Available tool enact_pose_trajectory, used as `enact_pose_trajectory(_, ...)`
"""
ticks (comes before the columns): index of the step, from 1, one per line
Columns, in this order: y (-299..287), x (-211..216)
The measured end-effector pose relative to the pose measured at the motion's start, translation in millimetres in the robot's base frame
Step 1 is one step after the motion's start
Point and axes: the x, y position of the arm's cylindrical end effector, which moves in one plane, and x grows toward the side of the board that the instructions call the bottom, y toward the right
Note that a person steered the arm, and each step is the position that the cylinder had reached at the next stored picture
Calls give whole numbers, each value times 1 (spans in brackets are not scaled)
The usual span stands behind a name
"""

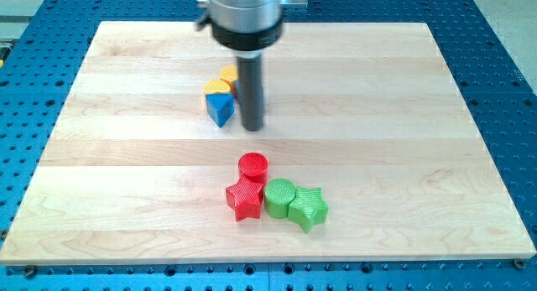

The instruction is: Make a group of green and red blocks

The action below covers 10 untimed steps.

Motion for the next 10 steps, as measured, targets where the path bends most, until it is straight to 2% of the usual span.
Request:
enact_pose_trajectory(1,71,28)
enact_pose_trajectory(2,136,110)
enact_pose_trajectory(3,133,154)
enact_pose_trajectory(4,101,183)
enact_pose_trajectory(5,80,177)
enact_pose_trajectory(6,84,154)
enact_pose_trajectory(7,24,149)
enact_pose_trajectory(9,11,189)
enact_pose_trajectory(10,-54,189)
